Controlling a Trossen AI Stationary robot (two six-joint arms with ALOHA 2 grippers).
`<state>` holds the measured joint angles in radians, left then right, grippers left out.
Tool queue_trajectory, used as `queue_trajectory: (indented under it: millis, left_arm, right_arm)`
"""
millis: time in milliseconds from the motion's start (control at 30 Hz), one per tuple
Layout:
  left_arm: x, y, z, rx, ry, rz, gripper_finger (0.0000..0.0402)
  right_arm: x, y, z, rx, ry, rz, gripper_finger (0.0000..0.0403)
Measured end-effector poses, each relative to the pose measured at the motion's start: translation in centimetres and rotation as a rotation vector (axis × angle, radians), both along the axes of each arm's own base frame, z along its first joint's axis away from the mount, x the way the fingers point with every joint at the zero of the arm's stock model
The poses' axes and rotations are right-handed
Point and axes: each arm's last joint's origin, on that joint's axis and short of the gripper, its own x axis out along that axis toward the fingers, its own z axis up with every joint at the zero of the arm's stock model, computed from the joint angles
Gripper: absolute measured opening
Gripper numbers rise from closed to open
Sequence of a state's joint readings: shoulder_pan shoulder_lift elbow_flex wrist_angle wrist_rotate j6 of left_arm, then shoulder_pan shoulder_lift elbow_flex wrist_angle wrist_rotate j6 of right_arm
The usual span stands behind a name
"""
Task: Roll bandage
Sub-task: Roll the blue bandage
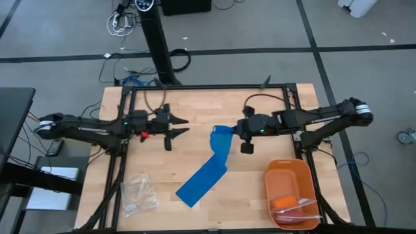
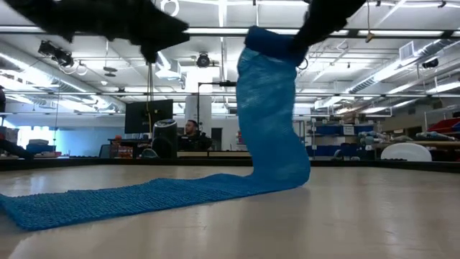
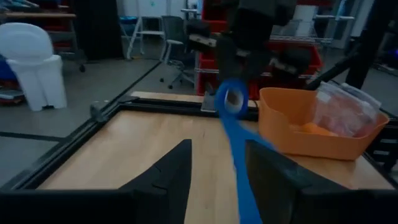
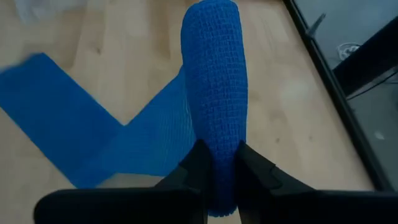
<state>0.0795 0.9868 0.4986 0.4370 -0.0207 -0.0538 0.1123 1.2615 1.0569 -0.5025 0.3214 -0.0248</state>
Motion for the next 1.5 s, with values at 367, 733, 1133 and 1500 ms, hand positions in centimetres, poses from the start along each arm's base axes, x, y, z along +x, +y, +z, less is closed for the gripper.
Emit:
queue_trajectory:
  millis: [367, 733, 1133, 1500]
  left_arm:
    - [6.6, 0.0, 1.0, -0.010, 0.115, -0.165, 0.0177]
    - [7.6, -0.6, 0.4, -0.009, 0.134, -0.169, 0.0177]
    - [7.2, -2.4, 0.9, 0.103, 0.137, -0.070, 0.0177]
    - [7.2, -3.6, 2.3, 0.208, 0.013, -0.011, 0.0177]
  right_arm:
    - [3.2, 1.3, 1.3, -0.094, 0.087, 0.050, 0.0049]
    - [3.0, 1.8, 1.4, -0.113, 0.084, 0.011, 0.0051]
    - [1.9, 1.1, 2.6, -0.124, 0.036, -0.082, 0.0051]
    - [1.6, 0.8, 2.8, -0.108, 0.038, -0.079, 0.0052]
